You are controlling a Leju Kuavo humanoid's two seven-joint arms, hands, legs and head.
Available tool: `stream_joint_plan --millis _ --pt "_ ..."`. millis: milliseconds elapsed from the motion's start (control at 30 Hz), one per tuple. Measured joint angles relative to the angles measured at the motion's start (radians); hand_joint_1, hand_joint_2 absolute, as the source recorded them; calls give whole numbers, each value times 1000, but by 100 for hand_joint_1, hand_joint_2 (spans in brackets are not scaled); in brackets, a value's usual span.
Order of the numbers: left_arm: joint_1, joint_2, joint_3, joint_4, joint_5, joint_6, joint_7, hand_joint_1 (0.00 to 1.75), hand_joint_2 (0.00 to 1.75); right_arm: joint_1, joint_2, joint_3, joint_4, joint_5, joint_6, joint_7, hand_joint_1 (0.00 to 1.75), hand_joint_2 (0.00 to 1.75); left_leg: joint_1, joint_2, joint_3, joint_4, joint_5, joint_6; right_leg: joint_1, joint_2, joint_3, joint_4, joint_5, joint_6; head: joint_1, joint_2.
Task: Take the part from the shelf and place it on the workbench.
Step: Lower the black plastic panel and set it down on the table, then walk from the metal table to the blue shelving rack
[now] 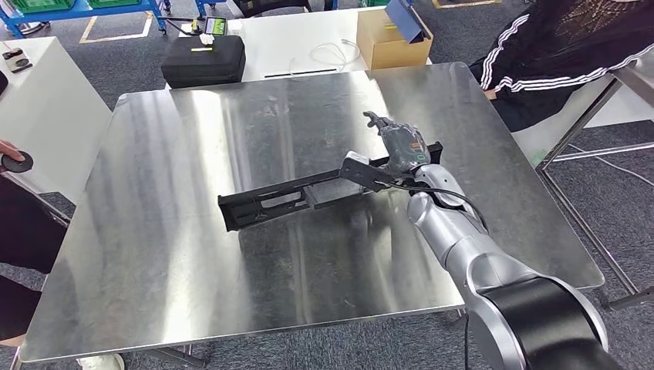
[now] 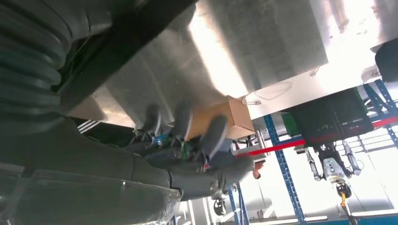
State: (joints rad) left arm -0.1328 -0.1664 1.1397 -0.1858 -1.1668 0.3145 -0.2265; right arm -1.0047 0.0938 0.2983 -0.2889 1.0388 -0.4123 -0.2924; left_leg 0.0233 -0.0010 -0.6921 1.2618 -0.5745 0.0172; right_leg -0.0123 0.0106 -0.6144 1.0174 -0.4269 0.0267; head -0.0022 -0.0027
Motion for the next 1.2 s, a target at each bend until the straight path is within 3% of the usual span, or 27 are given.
stream_joint_plan --millis 67,100,133,233,300,400,433,467,500,567,600,667,733,800,900,933,967,1000,1100,1133,1200 --pt "0 1 0 0 -1 0 1 0 175 -2 1 0 0 0 0 0 0 175 -9 -1 49 -134 82 18 6 3 6 0 -2 -2 1 0" --pt "-1 2 0 0 -1 0 1 0 175 -3 1 0 0 0 0 0 0 175 -14 -1 71 -187 103 23 8 4 6 1 -3 -2 1 0" --pt "-2 3 0 0 -1 0 2 0 175 -4 1 0 0 -1 -1 -1 0 175 -18 -2 84 -217 110 27 10 5 4 1 -3 1 1 0" --pt "-2 3 -1 0 -2 1 2 0 175 -8 -2 -1 0 -2 -3 -2 0 175 -21 -2 93 -234 110 32 10 4 -1 0 -2 12 1 0" --pt "-3 3 -1 0 -2 1 3 0 175 -10 -4 -1 0 -2 -4 -2 0 175 -17 0 98 -242 118 39 10 2 -22 41 -25 16 3 0" --pt "-4 2 -1 0 -2 1 3 0 44 -7 -6 -1 0 -3 -4 -2 0 175 -15 2 99 -245 120 43 8 0 -111 233 -101 14 6 0" --pt "-4 2 -1 0 -2 1 3 0 0 -4 -7 -1 0 -3 -4 -2 0 175 -15 2 99 -245 120 43 7 0 -134 280 -114 18 6 0" --pt "-4 2 -1 0 -3 1 5 0 0 -3 -7 -1 0 -3 -4 -2 0 175 -15 1 99 -244 120 43 5 0 -137 287 -110 25 7 0" --pt "-3 1 -1 0 -3 2 8 0 0 -3 -8 -1 0 -4 -4 -2 0 175 -14 0 100 -244 119 42 2 -1 -121 253 -92 34 6 0" --pt "-4 0 -2 0 -5 7 16 0 0 -6 -8 -1 0 -5 -5 -2 0 175 -15 -1 102 -243 116 37 -3 -6 -49 107 -37 51 7 0" --pt "-4 0 -2 0 -5 8 19 0 0 -8 -8 -1 0 -6 -5 -2 0 175 -17 -2 102 -242 114 33 -3 -7 -19 45 -17 51 6 0" --pt "-3 0 -2 0 -5 10 24 0 0 -9 -7 -1 0 -7 -6 -5 0 175 -21 -2 99 -240 113 25 -1 -8 7 -5 -5 39 4 0" --pt "-3 -1 -2 0 -6 10 27 0 0 -10 -6 -1 0 -8 -7 -7 0 175 -19 -2 97 -240 111 17 -1 -6 8 -7 -3 24 4 0" --pt "-3 -1 -2 0 -6 10 29 0 0 -14 -6 -1 0 -8 -7 -7 0 175 -16 -2 81 -208 88 7 -8 -6 12 -10 -3 9 1 0" --pt "-3 -2 -2 0 -7 10 30 0 0 -14 -4 -1 0 -3 -8 -7 0 175 -11 -2 -6 -28 4 -5 -9 -7 15 -11 -4 -6 -4 0" --pt "-2 -2 -2 0 -7 10 30 0 0 -12 -4 -1 0 4 -9 -6 0 175 -10 -2 -34 24 -10 -7 -9 -6 15 -11 -4 -6 -4 0" --pt "-2 -2 -2 0 -7 10 31 0 0 -11 -4 0 0 16 -12 -2 0 175 -10 -2 -48 44 -6 -8 -8 -6 15 -11 -4 -6 -4 0" --pt "-2 -3 -2 0 -8 10 31 0 0 -11 -4 3 0 31 -16 3 0 175 -9 -2 -44 26 15 -8 -8 -6 16 -10 -5 -6 -4 0" --pt "-3 -2 -2 0 -9 9 34 0 0 -17 -5 20 0 73 -22 17 0 175 -5 -2 45 -163 106 -4 -5 -2 18 -8 -8 0 -4 0" --pt "-4 -2 -2 0 -10 8 35 0 0 -20 -5 26 0 82 -22 20 0 175 -6 -3 67 -207 118 -2 -2 -2 16 -8 -8 4 -3 0" --pt "-5 -3 -3 0 -13 7 37 0 0 -24 -7 36 0 98 -22 27 0 175 -13 -5 79 -228 118 6 2 -1 12 -9 -6 13 -3 0"
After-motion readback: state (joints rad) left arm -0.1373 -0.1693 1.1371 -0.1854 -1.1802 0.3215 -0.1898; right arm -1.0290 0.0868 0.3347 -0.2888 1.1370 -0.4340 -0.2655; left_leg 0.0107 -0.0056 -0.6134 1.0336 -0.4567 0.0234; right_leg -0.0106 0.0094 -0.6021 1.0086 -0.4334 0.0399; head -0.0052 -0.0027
